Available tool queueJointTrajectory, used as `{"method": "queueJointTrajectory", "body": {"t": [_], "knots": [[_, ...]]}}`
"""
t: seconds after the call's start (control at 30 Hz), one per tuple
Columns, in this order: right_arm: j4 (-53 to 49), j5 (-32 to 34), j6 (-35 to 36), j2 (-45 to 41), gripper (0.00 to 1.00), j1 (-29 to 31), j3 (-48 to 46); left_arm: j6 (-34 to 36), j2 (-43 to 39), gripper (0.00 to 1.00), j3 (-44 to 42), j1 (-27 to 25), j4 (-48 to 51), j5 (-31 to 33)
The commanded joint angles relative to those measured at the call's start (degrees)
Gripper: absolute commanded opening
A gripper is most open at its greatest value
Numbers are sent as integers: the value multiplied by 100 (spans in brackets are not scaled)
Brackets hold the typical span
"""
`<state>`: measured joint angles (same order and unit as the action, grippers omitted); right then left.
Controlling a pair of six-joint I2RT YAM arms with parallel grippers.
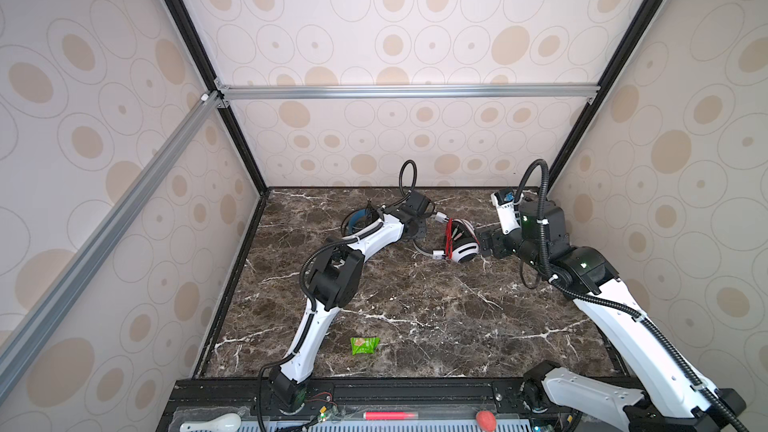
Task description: Wrap the headphones
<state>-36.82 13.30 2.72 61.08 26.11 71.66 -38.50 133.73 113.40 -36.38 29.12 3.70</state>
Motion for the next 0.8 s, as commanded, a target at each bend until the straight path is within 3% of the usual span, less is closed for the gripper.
{"method": "queueJointTrajectory", "body": {"t": [0.0, 0.3, 0.43, 0.5, 0.6, 0.77], "knots": [[48, 129, -5, -165, 96, -42, -55, -271, 21, 14, -18, -11, -310, -35], [69, 272, 9, -350, 96, -68, -191, -106, -210, 48, 60, -40, -279, 118], [41, 469, 10, -436, 96, -68, -254, 186, -415, 59, 257, -74, -155, 103], [33, 555, -24, -497, 96, -63, -351, 379, -639, 69, 292, -118, -104, 95], [70, 709, -165, -577, 100, -77, -595, 713, -1275, 79, 13, -256, -87, 284], [588, 940, -463, -737, 100, -136, -1281, 1157, -3065, 90, -1538, -360, -765, 427]]}}
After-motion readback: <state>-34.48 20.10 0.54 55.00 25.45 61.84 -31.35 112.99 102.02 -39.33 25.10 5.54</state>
